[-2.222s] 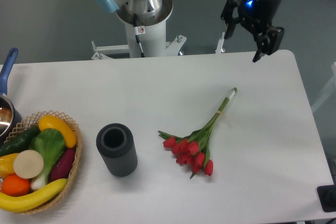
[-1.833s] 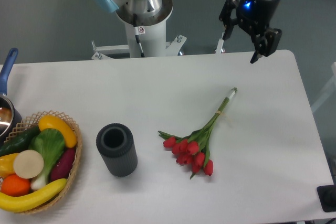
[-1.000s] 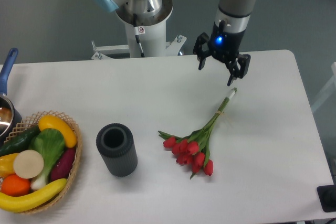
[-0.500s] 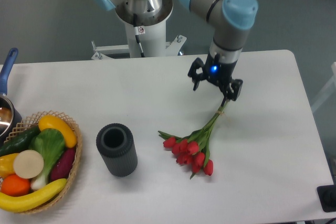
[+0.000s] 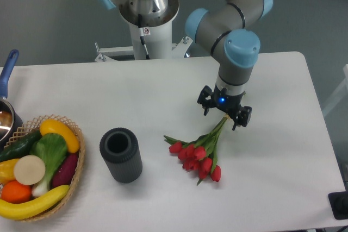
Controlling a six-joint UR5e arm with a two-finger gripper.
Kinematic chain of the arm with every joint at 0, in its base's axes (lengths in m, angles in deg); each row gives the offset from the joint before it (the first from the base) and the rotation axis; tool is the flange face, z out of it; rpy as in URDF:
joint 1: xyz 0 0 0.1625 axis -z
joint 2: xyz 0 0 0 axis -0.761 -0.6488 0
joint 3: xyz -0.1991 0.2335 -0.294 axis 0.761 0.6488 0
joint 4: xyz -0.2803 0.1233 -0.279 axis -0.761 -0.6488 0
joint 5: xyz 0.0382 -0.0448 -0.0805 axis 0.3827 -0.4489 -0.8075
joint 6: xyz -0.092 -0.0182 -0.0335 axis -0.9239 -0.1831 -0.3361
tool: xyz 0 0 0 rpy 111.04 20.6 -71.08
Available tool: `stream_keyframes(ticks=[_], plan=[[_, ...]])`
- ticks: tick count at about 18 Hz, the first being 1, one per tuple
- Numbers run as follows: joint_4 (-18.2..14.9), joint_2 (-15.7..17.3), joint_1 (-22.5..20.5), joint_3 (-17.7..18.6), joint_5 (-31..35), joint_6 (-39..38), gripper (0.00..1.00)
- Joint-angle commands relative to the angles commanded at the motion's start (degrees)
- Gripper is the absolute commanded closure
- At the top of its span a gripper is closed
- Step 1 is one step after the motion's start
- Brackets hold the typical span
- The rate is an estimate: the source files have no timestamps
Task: Pick up the flowers from the table
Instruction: 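Lower the gripper around the tulip stems and close it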
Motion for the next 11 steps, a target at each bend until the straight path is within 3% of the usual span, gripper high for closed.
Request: stream_keyframes(ticks=[8, 11], plan=[[0.8, -1.9, 0.1, 0.1, 0.0, 0.1, 0.0], [2.6, -3.3, 1.0, 0.1, 0.1, 0.1, 0.0]])
